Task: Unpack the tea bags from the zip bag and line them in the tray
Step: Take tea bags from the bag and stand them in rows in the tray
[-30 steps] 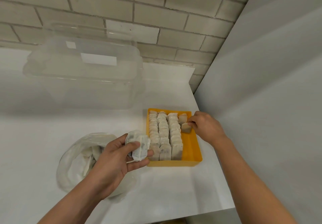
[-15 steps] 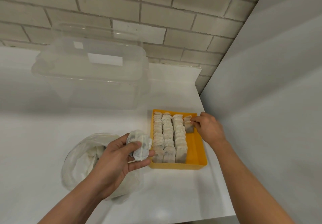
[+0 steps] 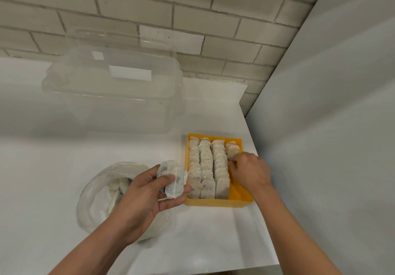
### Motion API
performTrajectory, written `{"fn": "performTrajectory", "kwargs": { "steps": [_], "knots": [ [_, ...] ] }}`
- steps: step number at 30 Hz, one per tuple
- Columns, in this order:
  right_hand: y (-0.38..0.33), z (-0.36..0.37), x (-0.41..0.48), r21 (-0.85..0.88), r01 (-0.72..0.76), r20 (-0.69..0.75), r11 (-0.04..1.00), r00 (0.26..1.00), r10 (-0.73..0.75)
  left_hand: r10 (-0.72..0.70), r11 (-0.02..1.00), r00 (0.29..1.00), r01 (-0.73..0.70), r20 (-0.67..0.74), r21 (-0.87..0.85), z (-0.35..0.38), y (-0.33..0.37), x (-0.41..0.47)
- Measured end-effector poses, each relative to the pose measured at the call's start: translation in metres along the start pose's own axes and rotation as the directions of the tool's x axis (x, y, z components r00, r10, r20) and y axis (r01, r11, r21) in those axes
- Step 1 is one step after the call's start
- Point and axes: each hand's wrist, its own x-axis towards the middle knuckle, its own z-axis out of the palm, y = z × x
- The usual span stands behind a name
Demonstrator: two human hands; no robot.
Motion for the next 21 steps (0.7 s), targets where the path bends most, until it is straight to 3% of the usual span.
{"fn": "performTrajectory", "kwargs": {
  "steps": [8, 15, 18, 21],
  "knots": [
    [-0.001, 0.029, 0.001, -0.198, -0.001, -0.074, 0.980, 0.997, -0.014, 0.010, 1.000, 1.000, -0.010, 0.010, 0.006, -0.003, -0.001, -0.007],
    [-0.006, 0.028, 0.001, -0.203, -0.013, -0.046, 0.979, 0.999, 0.004, 0.052, 0.989, 0.999, -0.053, 0.015, 0.135, -0.003, 0.002, -0.010],
    [-0.005, 0.016, -0.006, -0.093, -0.011, -0.082, 0.996, 0.997, 0.003, 0.063, 0.990, 0.998, -0.065, 0.026, 0.127, -0.003, 0.003, -0.011],
    [-0.007, -0.008, -0.019, 0.245, 0.075, -0.230, 0.967, 0.973, -0.017, 0.066, 0.993, 0.997, -0.069, 0.035, 0.097, -0.002, 0.004, -0.012]
  ]
}}
